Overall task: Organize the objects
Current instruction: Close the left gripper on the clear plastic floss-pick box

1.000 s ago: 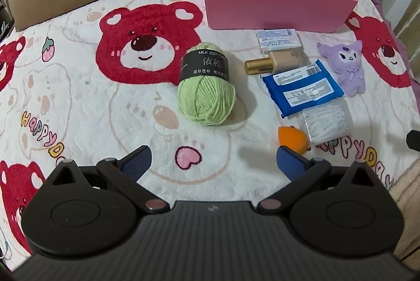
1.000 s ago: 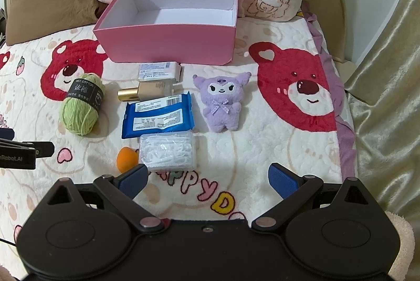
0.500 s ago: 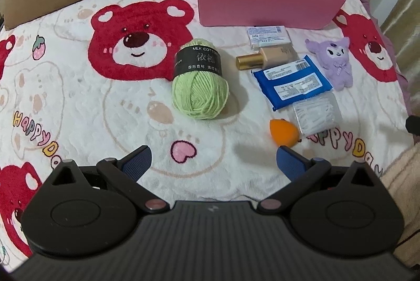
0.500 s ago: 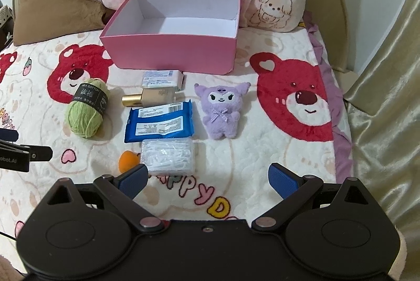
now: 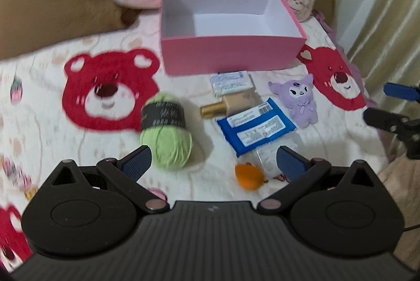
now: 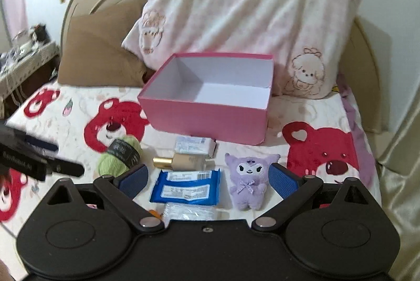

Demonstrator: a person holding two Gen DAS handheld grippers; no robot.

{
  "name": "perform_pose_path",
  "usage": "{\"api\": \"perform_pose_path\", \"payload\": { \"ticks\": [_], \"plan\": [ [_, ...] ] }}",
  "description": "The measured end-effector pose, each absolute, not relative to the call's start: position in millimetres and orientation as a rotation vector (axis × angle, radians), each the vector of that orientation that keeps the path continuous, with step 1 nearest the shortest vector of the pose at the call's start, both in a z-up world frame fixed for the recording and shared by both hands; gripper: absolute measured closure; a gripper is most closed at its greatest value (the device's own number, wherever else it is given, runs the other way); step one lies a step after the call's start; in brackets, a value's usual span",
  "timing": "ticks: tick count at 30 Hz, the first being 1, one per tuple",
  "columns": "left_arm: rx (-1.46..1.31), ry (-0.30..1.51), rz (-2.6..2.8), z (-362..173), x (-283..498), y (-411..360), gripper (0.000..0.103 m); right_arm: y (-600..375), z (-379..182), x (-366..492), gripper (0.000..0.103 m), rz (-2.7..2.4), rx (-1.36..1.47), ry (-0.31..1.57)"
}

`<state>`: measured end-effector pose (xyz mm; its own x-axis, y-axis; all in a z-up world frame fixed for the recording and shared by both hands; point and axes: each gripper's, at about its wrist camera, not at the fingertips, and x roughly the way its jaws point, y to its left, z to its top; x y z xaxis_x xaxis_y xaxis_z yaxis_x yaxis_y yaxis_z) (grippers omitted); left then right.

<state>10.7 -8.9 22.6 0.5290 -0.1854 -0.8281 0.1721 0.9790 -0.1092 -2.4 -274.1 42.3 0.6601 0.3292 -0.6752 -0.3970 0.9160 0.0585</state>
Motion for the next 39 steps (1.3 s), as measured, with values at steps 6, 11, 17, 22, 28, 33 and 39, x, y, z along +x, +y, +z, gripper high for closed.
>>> {"api": "perform_pose_path", "payload": {
  "ticks": [6,11,17,22,28,33,39],
  "plan": [
    [0.037,1.062,-0.265,-17,37,-53,0.003,-265,-15,1,0.003,0.525,-0.208,0.824],
    [0.017,1.122,-0.307,-57,54,-80,0.009,-250,-55,0,0.004,0.612,-0.294,0.876],
    [0.029,1.168,-0.347,-89,64,-104,0.025,-234,-82,15,0.008,0.687,-0.268,0.964],
    [0.024,1.187,-0.31,-104,71,-106,0.032,-227,-103,15,0.01,0.695,-0.325,0.951],
    [-0.104,1.209,-0.306,-108,74,-93,0.038,-225,-124,16,0.016,0.633,-0.31,0.966],
    [-0.164,1.246,-0.305,-113,74,-91,0.038,-231,-124,17,0.018,0.627,-0.256,0.972],
    [-0.264,1.273,-0.335,-124,80,-93,0.033,-231,-127,18,0.013,0.627,-0.227,0.976]
  ]
}}
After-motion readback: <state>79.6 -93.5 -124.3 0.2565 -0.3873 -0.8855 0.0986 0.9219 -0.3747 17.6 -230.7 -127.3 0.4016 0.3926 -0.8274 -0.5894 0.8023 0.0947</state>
